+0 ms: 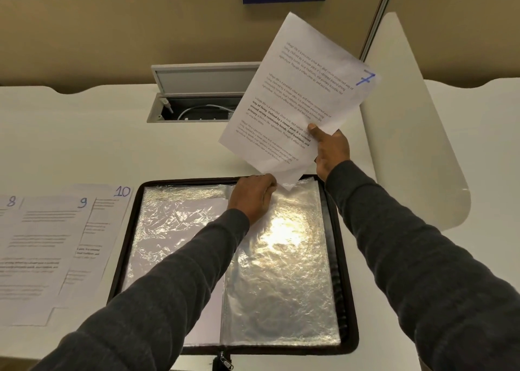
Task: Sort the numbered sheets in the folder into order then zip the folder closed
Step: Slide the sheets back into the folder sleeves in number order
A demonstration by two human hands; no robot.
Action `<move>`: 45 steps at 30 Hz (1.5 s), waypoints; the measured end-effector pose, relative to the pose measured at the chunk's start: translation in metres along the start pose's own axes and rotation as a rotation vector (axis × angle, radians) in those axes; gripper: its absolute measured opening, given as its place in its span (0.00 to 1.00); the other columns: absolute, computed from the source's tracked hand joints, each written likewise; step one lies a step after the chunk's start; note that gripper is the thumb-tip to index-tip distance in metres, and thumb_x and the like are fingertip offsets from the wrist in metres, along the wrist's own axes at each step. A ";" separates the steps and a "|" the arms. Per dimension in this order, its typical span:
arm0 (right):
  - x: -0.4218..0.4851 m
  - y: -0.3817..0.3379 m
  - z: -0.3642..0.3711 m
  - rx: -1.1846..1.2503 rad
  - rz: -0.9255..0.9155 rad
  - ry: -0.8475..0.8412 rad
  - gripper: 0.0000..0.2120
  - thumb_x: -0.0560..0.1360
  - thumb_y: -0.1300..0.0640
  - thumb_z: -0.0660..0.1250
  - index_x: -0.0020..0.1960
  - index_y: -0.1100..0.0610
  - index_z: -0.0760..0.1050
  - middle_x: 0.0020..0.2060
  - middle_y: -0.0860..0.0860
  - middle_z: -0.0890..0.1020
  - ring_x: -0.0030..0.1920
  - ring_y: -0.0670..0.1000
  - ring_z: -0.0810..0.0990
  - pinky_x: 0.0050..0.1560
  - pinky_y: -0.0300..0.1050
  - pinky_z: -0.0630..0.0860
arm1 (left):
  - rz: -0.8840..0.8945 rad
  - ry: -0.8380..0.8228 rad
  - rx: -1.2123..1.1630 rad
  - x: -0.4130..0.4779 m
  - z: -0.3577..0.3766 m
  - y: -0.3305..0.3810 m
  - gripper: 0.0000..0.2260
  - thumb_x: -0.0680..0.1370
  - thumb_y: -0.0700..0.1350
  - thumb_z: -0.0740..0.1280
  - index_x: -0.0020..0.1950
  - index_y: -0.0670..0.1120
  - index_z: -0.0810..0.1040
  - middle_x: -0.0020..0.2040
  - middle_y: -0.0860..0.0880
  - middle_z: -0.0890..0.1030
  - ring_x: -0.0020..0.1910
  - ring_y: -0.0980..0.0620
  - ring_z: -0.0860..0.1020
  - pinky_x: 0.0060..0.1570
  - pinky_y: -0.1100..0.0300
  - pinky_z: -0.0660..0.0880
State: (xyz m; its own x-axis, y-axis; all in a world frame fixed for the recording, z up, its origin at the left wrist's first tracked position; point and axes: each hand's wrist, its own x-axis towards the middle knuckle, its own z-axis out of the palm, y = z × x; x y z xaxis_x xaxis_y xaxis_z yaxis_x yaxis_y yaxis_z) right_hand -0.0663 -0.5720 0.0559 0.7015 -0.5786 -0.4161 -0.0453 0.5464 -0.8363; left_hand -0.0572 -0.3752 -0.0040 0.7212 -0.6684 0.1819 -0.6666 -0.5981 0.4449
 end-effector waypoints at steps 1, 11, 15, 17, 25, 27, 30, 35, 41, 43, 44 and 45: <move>0.000 0.001 -0.001 0.000 -0.002 -0.005 0.07 0.78 0.64 0.70 0.50 0.53 0.76 0.48 0.53 0.85 0.45 0.52 0.85 0.42 0.48 0.82 | -0.005 -0.003 0.001 0.000 0.001 0.000 0.04 0.80 0.44 0.64 0.50 0.46 0.77 0.44 0.48 0.82 0.42 0.45 0.78 0.45 0.49 0.74; 0.013 -0.021 -0.009 0.043 -0.047 0.021 0.10 0.76 0.63 0.72 0.55 0.53 0.78 0.52 0.55 0.86 0.53 0.57 0.85 0.52 0.56 0.84 | 0.116 -0.091 0.100 0.007 0.008 0.001 0.02 0.75 0.41 0.71 0.43 0.45 0.82 0.41 0.47 0.77 0.41 0.44 0.74 0.40 0.52 0.70; 0.017 -0.029 -0.009 0.056 -0.056 0.024 0.10 0.76 0.63 0.73 0.54 0.53 0.77 0.53 0.55 0.85 0.55 0.57 0.85 0.55 0.60 0.82 | 0.102 -0.173 0.072 0.006 0.009 0.003 0.06 0.79 0.41 0.64 0.51 0.46 0.80 0.44 0.46 0.82 0.43 0.44 0.77 0.45 0.51 0.73; 0.019 -0.030 -0.008 0.046 -0.057 0.026 0.10 0.76 0.62 0.73 0.53 0.53 0.77 0.54 0.55 0.85 0.55 0.57 0.85 0.56 0.62 0.81 | 0.051 -0.179 0.044 0.004 0.008 0.004 0.06 0.80 0.43 0.62 0.55 0.47 0.77 0.43 0.46 0.82 0.43 0.44 0.77 0.43 0.53 0.72; 0.018 -0.031 -0.005 0.073 -0.069 0.002 0.10 0.76 0.62 0.73 0.54 0.52 0.78 0.55 0.55 0.85 0.56 0.58 0.85 0.58 0.64 0.80 | 0.005 -0.205 -0.053 0.002 0.007 0.009 0.06 0.79 0.46 0.64 0.52 0.45 0.74 0.56 0.46 0.77 0.47 0.43 0.77 0.46 0.52 0.74; 0.018 -0.032 -0.004 0.081 -0.070 -0.009 0.10 0.76 0.62 0.73 0.54 0.52 0.78 0.55 0.54 0.85 0.56 0.58 0.85 0.59 0.64 0.80 | 0.020 -0.198 0.006 0.002 0.010 0.006 0.07 0.78 0.48 0.67 0.52 0.45 0.78 0.63 0.46 0.73 0.53 0.46 0.75 0.51 0.53 0.74; 0.018 -0.033 -0.003 0.069 -0.070 -0.011 0.10 0.75 0.61 0.73 0.55 0.52 0.77 0.55 0.55 0.85 0.57 0.58 0.84 0.60 0.66 0.78 | 0.032 -0.157 0.107 0.002 0.012 0.002 0.07 0.76 0.47 0.70 0.52 0.47 0.83 0.55 0.45 0.74 0.51 0.45 0.73 0.48 0.51 0.74; 0.019 -0.032 -0.002 0.058 -0.072 -0.004 0.10 0.76 0.60 0.73 0.54 0.51 0.77 0.53 0.53 0.86 0.56 0.57 0.85 0.62 0.68 0.76 | 0.055 -0.121 0.098 0.007 0.011 0.004 0.07 0.79 0.43 0.66 0.51 0.44 0.83 0.45 0.44 0.76 0.43 0.43 0.74 0.41 0.51 0.71; 0.020 -0.033 -0.001 0.081 -0.088 -0.019 0.10 0.77 0.62 0.71 0.54 0.50 0.78 0.45 0.48 0.87 0.48 0.52 0.86 0.60 0.65 0.79 | 0.024 -0.102 0.024 0.014 0.007 0.004 0.07 0.77 0.48 0.66 0.43 0.46 0.77 0.42 0.49 0.72 0.41 0.48 0.70 0.41 0.54 0.66; 0.020 -0.034 -0.002 0.079 -0.092 -0.027 0.09 0.77 0.62 0.71 0.54 0.50 0.78 0.46 0.49 0.87 0.49 0.53 0.86 0.59 0.65 0.79 | 0.022 -0.145 0.025 0.017 0.005 0.004 0.10 0.78 0.51 0.66 0.40 0.47 0.75 0.39 0.52 0.70 0.39 0.49 0.70 0.41 0.55 0.65; 0.021 -0.035 -0.003 0.082 -0.092 -0.029 0.10 0.77 0.62 0.71 0.54 0.50 0.78 0.47 0.50 0.87 0.49 0.53 0.86 0.58 0.64 0.80 | 0.020 -0.179 0.026 0.018 0.004 0.004 0.10 0.79 0.51 0.65 0.40 0.48 0.75 0.38 0.53 0.70 0.39 0.49 0.71 0.41 0.55 0.64; 0.021 -0.036 -0.003 0.088 -0.092 -0.030 0.10 0.77 0.62 0.71 0.54 0.50 0.77 0.47 0.50 0.87 0.50 0.53 0.86 0.58 0.63 0.81 | 0.017 -0.207 0.017 0.019 0.003 0.004 0.11 0.80 0.51 0.64 0.41 0.47 0.76 0.38 0.53 0.71 0.40 0.48 0.72 0.41 0.56 0.64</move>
State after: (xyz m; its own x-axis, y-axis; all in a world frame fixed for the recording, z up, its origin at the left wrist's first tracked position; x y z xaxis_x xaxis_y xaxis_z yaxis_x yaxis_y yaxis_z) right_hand -0.0521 -0.6057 0.0759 0.7206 -0.6112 -0.3273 0.0814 0.5434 -0.8355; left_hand -0.0467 -0.3922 -0.0016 0.6568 -0.7540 0.0041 -0.6826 -0.5922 0.4282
